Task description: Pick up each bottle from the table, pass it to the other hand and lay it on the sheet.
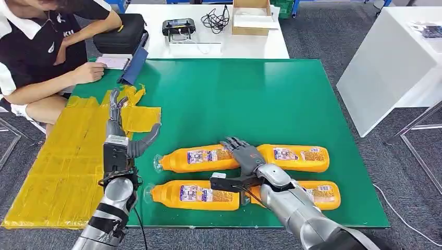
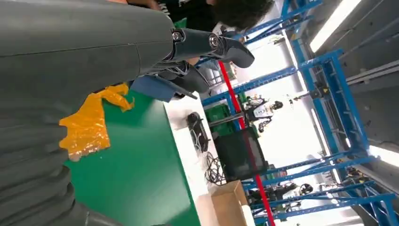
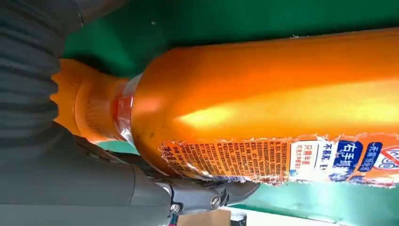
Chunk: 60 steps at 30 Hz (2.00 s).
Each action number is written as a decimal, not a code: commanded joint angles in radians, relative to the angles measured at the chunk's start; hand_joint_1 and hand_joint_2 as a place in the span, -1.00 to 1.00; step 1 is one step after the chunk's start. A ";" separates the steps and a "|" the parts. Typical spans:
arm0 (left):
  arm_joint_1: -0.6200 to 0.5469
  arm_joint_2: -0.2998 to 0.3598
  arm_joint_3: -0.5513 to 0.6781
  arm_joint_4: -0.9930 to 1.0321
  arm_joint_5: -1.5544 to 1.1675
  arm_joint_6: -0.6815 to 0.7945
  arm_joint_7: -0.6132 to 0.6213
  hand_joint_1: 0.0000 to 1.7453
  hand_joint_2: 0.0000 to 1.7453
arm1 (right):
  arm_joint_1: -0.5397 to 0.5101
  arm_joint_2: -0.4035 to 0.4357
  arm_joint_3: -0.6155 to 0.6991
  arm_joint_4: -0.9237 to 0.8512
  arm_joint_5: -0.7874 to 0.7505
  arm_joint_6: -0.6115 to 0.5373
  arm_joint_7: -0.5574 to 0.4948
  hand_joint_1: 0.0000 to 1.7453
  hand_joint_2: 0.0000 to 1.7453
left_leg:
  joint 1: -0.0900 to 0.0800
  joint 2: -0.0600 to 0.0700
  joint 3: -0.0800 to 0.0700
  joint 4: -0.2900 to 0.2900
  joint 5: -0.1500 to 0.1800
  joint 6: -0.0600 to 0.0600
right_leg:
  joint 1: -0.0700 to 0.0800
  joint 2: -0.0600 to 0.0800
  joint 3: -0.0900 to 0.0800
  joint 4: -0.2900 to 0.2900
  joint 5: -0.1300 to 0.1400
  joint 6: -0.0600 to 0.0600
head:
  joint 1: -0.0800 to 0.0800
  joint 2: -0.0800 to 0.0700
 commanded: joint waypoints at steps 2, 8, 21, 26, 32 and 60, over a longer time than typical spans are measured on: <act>0.000 0.001 0.009 0.018 0.018 -0.016 0.001 -1.00 1.00 | -0.014 -0.028 0.077 0.077 0.038 0.008 0.026 -0.68 1.00 | 0.000 -0.001 0.002 -0.001 0.000 -0.001 | 0.000 -0.001 0.003 -0.001 0.000 0.000 | 0.000 0.000; -0.003 -0.004 0.000 0.035 0.019 -0.022 0.001 -1.00 1.00 | -0.008 -0.024 0.095 0.076 0.077 -0.010 0.044 -0.02 1.00 | 0.001 -0.002 0.004 -0.001 -0.001 -0.001 | 0.001 -0.002 0.005 -0.002 -0.001 -0.001 | 0.000 0.000; 0.008 -0.004 -0.004 0.024 0.019 -0.028 0.000 -1.00 1.00 | 0.001 -0.026 0.099 0.069 0.105 -0.040 0.046 0.72 1.00 | 0.001 -0.002 0.004 -0.001 0.000 -0.001 | 0.000 -0.001 0.004 -0.002 -0.001 0.000 | 0.000 0.000; 0.008 -0.004 -0.004 0.024 0.019 -0.028 0.000 -1.00 1.00 | 0.001 -0.026 0.099 0.069 0.105 -0.040 0.046 0.72 1.00 | 0.001 -0.002 0.005 -0.002 0.000 -0.001 | 0.001 -0.002 0.006 -0.002 -0.001 -0.001 | 0.000 0.000; 0.016 -0.001 0.004 0.016 0.017 -0.026 -0.001 -1.00 1.00 | 0.009 -0.026 0.126 0.063 0.154 -0.069 0.065 0.62 1.00 | 0.001 -0.002 0.004 -0.001 0.000 -0.001 | 0.000 -0.001 0.005 -0.002 -0.001 -0.001 | 0.000 0.000; 0.079 -0.018 0.079 -0.034 -0.038 -0.029 0.038 -1.00 1.00 | 0.069 -0.006 -0.099 -0.058 0.144 -0.301 0.163 1.00 1.00 | 0.002 0.000 0.007 -0.002 -0.002 -0.002 | 0.001 0.001 0.008 -0.003 -0.002 -0.002 | 0.000 0.000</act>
